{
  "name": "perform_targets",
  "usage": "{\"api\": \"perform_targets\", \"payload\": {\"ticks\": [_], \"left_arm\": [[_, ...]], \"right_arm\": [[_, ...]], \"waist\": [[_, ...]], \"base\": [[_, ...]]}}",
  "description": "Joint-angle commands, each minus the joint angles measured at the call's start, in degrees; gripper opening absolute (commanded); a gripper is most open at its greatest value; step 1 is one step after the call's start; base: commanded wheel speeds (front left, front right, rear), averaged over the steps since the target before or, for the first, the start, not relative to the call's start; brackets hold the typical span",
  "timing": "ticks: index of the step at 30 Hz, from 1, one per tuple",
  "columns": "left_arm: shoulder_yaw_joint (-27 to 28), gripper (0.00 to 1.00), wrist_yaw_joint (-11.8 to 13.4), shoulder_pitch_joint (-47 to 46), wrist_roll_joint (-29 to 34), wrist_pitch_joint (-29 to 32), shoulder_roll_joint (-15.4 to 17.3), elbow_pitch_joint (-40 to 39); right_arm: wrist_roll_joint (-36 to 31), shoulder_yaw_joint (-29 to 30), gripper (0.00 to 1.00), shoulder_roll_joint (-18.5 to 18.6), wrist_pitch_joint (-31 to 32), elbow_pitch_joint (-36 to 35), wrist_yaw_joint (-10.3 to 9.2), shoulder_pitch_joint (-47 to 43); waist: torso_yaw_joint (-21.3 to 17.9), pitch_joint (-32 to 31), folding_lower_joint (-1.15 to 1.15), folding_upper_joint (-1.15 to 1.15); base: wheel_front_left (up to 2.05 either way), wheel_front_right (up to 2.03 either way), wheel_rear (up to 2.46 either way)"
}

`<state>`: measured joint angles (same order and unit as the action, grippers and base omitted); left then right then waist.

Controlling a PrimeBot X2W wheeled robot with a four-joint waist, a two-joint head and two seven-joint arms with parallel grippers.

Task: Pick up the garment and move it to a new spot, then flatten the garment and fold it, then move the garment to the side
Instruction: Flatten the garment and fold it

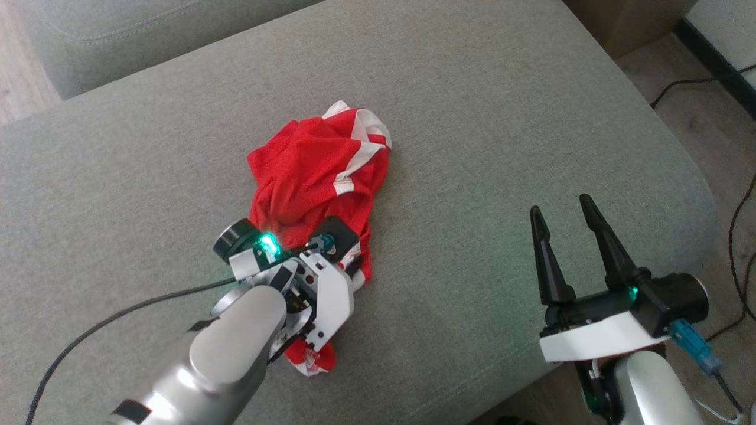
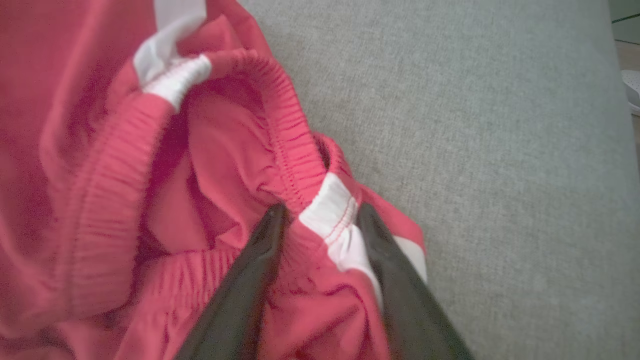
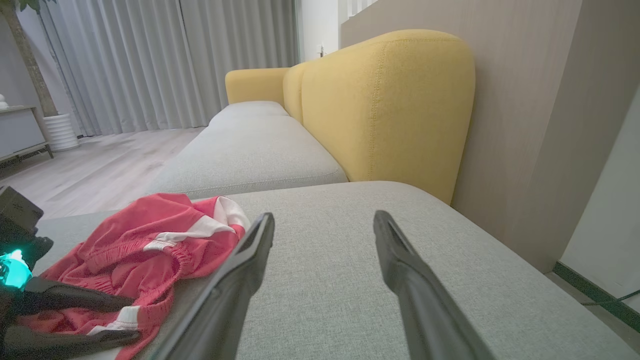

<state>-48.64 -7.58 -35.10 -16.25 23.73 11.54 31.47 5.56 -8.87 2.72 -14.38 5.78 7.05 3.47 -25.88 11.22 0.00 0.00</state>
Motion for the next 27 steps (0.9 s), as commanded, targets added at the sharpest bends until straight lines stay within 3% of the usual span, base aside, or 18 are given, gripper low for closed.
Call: {"api": "perform_targets", "payload": {"ticks": [1, 2, 8, 11, 21, 24, 27], "left_arm": [[0.7, 0.45, 0.1, -2.4, -0.6, 0.3, 1.5, -1.4], [0.4, 0.0, 0.1, -2.3, -1.0, 0.0, 1.6, -1.7], [1.0, 0.0, 0.2, -2.9, -3.6, -3.5, 0.9, -4.1], [4.5, 0.0, 2.0, -3.4, -6.3, -6.8, -0.6, -6.1], [20.6, 0.0, 14.3, -8.8, -12.5, -21.2, -5.1, -12.9], [24.0, 0.0, 18.7, -9.3, -12.6, -24.9, -5.8, -14.0], [25.9, 0.0, 21.4, -7.4, -12.7, -28.3, -6.1, -15.1]], "right_arm": [[0.1, -1.0, 1.0, 0.2, -0.6, -1.5, 0.44, 1.2], [0.1, -1.0, 1.0, 0.2, -0.6, -1.5, 0.44, 1.1], [0.2, -0.9, 1.0, 0.2, -0.6, -1.3, 0.44, 0.6], [0.2, -0.9, 1.0, 0.2, -0.6, -1.2, 0.44, 0.6], [0.1, -1.7, 1.0, 0.2, -0.6, -0.6, 0.44, 0.1], [0.0, -1.9, 1.0, 0.2, -0.6, -0.4, 0.44, -0.2], [0.0, -2.0, 1.0, 0.2, -0.6, -0.4, 0.44, -0.5]], "waist": [[-0.1, -0.2, 0.0, 0.0], [-0.2, -0.3, 0.0, 0.0], [0.0, -0.9, 0.0, 0.0], [0.2, -1.2, 0.0, 0.0], [0.5, -3.0, 0.0, 0.0], [0.6, -3.6, 0.0, 0.0], [1.1, -4.0, 0.0, 0.0]], "base": [[0.0, 0.0, 0.0], [0.0, 0.0, 0.0], [0.0, 0.0, 0.0], [0.0, 0.0, 0.0], [0.0, 0.0, 0.0], [0.0, 0.0, 0.0], [0.0, 0.0, 0.0]]}}
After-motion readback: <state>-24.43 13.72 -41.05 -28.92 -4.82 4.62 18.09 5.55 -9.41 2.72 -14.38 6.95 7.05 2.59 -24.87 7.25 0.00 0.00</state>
